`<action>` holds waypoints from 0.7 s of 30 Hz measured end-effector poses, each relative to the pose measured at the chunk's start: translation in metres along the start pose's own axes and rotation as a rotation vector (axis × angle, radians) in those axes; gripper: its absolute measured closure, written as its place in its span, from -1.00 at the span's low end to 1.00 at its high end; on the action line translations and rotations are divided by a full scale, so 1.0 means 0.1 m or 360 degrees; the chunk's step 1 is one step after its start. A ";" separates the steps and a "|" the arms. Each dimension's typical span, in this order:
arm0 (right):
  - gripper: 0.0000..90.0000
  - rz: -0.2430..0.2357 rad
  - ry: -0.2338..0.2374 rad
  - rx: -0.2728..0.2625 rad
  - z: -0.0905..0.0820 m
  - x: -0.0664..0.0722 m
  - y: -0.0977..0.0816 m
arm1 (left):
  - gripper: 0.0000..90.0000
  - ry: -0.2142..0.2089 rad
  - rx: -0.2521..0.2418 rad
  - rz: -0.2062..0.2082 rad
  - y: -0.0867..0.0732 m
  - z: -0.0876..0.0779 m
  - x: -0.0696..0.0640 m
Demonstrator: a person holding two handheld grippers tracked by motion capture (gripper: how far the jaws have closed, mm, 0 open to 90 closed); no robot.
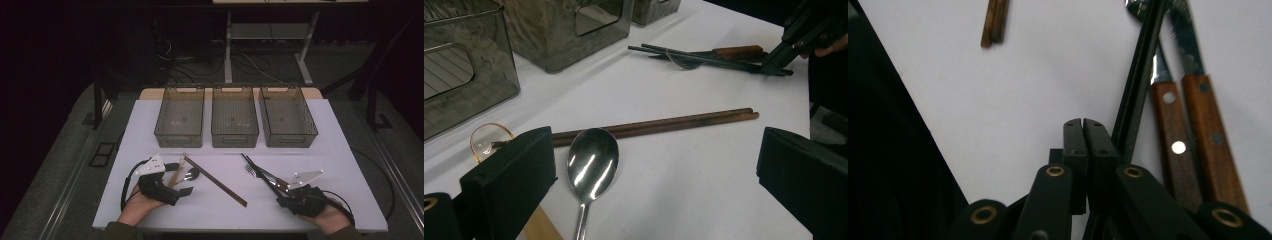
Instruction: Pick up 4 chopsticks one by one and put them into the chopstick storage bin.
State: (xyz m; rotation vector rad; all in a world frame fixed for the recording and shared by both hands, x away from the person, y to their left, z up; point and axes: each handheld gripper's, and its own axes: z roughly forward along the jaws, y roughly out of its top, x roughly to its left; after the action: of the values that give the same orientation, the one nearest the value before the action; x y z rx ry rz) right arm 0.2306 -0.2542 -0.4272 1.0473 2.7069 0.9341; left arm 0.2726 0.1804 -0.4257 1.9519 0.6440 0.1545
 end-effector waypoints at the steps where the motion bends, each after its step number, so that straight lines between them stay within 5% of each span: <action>1: 0.89 0.0013 -0.0009 -0.0030 -0.02 -0.01 0.01 | -0.97 -0.0001 -0.0001 0.0000 0.00 0.00 0.00; 7: 0.85 0.0079 -0.0094 -0.0119 -0.06 -0.11 0.04 | -0.97 -0.0004 0.0009 0.0004 0.00 0.01 -0.01; 21: 0.81 0.0126 -0.0093 -0.0089 0.04 -0.16 0.04 | -0.97 -0.0005 0.0010 0.0006 0.00 0.02 -0.01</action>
State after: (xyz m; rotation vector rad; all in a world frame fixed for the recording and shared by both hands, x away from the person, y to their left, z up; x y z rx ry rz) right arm 0.2463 -0.2605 -0.4302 1.1592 2.5940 0.9696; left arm 0.2725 0.1786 -0.4260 1.9593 0.6394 0.1517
